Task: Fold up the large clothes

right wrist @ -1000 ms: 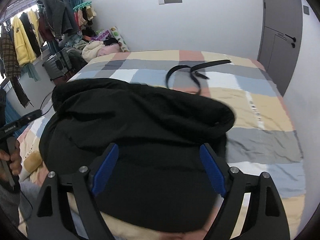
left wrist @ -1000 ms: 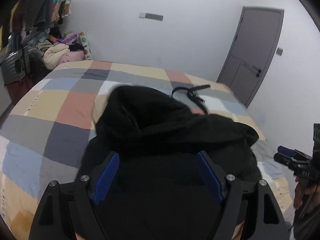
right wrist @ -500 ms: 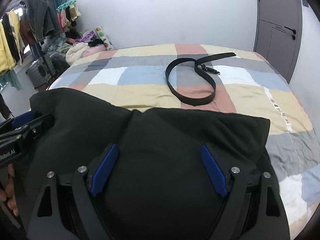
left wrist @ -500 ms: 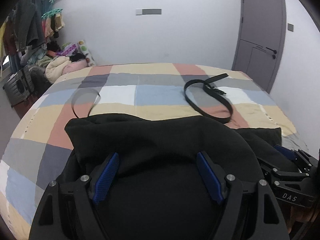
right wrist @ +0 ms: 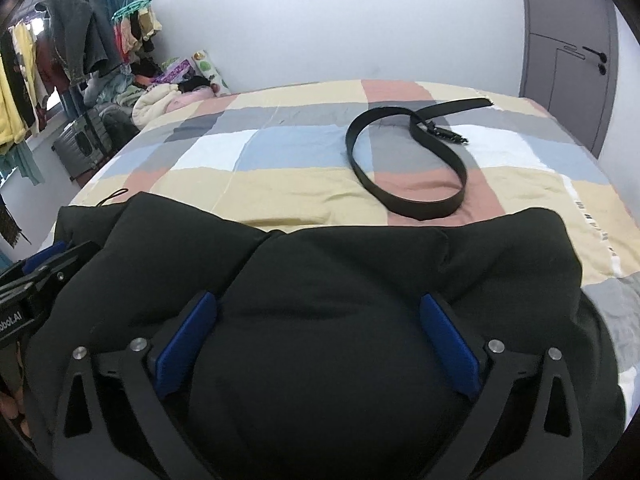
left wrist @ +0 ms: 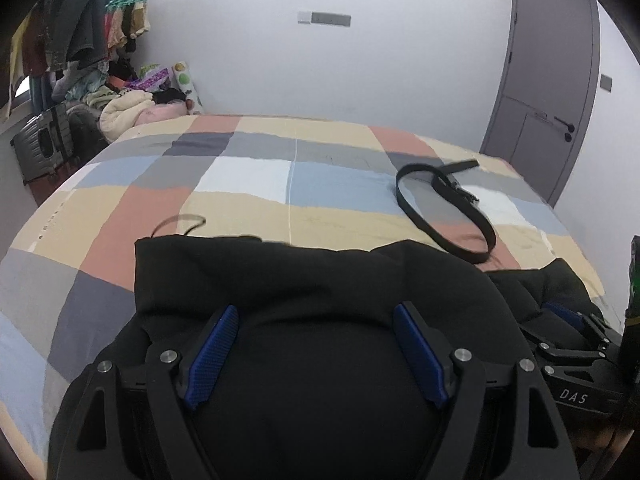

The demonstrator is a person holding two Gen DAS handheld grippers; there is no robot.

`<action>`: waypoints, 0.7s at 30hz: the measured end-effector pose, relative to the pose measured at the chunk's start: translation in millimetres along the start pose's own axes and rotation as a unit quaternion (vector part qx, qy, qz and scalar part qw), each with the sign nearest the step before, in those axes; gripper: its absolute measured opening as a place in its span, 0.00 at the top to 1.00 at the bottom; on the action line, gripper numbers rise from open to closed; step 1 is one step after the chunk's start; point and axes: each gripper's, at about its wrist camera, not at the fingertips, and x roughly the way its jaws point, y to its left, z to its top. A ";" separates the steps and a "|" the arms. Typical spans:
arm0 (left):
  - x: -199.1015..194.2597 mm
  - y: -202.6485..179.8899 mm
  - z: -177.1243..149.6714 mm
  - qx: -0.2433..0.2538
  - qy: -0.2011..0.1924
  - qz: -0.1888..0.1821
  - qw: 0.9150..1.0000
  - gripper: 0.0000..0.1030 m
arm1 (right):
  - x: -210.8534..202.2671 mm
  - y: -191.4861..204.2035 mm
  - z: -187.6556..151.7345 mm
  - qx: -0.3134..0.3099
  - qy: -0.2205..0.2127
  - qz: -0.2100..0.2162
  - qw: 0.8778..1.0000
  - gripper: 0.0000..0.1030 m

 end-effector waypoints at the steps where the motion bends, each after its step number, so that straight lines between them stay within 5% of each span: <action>1: 2.4 1.9 -0.9 -0.003 -0.004 0.000 1.000 0.21 | 3.3 0.3 1.1 0.000 -0.003 0.005 1.000 0.01; 10: 23.5 -0.9 -8.9 0.019 -0.018 0.031 0.999 0.20 | 23.2 3.7 -1.4 0.010 -0.022 0.016 1.000 0.01; 21: 0.2 39.4 -20.3 -0.003 0.006 0.043 0.999 0.17 | 9.8 -1.4 -8.6 -0.021 -0.015 0.004 1.000 0.01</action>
